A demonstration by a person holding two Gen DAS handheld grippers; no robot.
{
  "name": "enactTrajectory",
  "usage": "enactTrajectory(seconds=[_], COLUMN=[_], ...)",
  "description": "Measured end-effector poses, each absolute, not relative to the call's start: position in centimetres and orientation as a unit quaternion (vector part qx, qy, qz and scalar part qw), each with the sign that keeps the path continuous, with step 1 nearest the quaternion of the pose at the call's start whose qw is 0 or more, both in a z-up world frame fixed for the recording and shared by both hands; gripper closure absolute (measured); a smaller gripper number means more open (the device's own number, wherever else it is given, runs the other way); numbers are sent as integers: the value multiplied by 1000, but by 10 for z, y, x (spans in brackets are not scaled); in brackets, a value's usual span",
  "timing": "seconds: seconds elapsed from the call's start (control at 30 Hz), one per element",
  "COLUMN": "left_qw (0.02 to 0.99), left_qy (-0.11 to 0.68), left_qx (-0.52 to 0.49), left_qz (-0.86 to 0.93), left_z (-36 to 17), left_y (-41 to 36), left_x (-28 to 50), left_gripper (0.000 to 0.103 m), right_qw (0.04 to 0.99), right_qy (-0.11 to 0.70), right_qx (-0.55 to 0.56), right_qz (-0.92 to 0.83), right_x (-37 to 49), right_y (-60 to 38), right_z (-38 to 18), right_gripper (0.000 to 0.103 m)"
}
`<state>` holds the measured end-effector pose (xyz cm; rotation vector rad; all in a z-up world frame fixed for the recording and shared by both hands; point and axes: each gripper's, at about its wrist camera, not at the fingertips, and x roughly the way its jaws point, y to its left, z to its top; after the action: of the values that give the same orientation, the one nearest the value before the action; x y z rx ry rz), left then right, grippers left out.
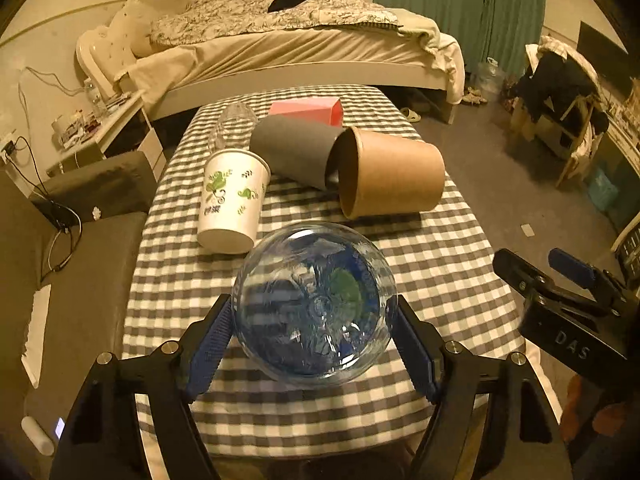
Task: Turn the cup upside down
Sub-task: 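Lift and rotate the bottle cap-down with the left tool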
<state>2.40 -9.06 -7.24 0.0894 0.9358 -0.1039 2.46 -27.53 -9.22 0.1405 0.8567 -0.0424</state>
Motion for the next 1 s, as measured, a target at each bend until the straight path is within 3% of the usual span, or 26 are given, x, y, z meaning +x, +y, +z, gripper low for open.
enactTrajectory(seconds=[1.0], left_qw=[889], left_qy=[438], left_qx=[-44], left_qz=[-124], left_z=[-55], left_y=[-83], left_x=[68], left_gripper=[29], right_qw=[907], right_qy=[420], right_qx=[34], right_qz=[-23], right_x=[35], right_y=[-256], right_z=[-88], right_gripper=[16])
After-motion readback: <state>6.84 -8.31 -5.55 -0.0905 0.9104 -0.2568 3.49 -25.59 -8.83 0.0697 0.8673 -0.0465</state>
